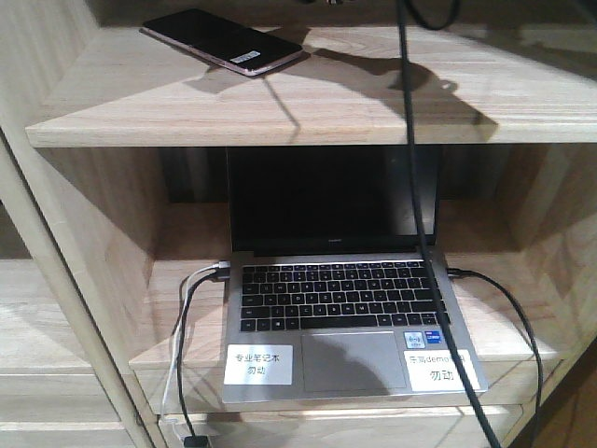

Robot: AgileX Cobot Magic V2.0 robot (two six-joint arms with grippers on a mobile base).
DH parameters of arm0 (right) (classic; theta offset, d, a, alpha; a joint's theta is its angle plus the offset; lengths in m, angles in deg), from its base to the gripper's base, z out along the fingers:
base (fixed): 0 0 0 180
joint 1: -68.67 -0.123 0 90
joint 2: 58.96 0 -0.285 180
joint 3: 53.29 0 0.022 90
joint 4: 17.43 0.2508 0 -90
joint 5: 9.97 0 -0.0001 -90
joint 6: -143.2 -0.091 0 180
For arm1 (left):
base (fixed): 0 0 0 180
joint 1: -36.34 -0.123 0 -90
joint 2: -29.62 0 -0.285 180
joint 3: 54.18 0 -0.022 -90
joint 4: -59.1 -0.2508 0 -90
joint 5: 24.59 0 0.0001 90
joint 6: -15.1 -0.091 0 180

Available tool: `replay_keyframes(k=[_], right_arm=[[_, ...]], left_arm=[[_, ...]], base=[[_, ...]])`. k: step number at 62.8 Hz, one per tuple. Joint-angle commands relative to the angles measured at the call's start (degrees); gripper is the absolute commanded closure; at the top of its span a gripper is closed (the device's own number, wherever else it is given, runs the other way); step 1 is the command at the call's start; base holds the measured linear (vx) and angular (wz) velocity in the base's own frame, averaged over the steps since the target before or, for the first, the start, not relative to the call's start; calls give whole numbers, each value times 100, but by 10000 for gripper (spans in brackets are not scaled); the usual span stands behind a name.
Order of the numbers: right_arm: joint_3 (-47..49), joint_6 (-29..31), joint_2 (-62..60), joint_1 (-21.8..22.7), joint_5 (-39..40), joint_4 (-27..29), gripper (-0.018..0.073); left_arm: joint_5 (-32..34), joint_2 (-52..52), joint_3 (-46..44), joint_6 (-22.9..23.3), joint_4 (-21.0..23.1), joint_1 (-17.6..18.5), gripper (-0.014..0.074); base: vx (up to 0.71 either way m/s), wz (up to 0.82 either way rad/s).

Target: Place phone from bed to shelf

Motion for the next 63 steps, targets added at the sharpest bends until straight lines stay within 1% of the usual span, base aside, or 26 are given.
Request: replay_keyframes(k=[1, 3, 21, 27, 32, 36, 43, 47, 54, 63], right_arm=[[164, -312, -431, -10, 19, -8, 531], [164, -340, -467, -10, 3, -77, 577], [158, -645, -864, -10, 32, -571, 564], [0, -770, -1079, -10, 305, -825, 564], [-490, -836, -1380, -10, 773, -932, 564], [-1093, -783, -1715, -10, 1379, -941, 564], [-2232, -365, -2409, -49, 2262, -867, 564], [-2879, -232, -2805, -76, 2710, -796, 564], [-3714, -203, -3484, -76, 3328, -691, 564], [-4627, -203, -4302, -76, 3818, -691, 564]], left_arm=[[399, 48, 41, 0, 53, -2, 595], [399, 48, 41, 0, 53, -2, 595], [399, 48, 41, 0, 53, -2, 595], [399, 48, 41, 0, 53, -2, 595], [399, 48, 41, 0, 53, -2, 595], [399, 48, 41, 0, 53, -2, 595], [399, 48, 41, 0, 53, -2, 595], [399, 48, 41, 0, 53, -2, 595], [399, 48, 41, 0, 53, -2, 595], [399, 48, 41, 0, 53, -2, 595]], base=[[0, 0], [0, 0], [0, 0], [0, 0], [0, 0], [0, 0], [0, 0], [0, 0], [0, 0], [0, 0]])
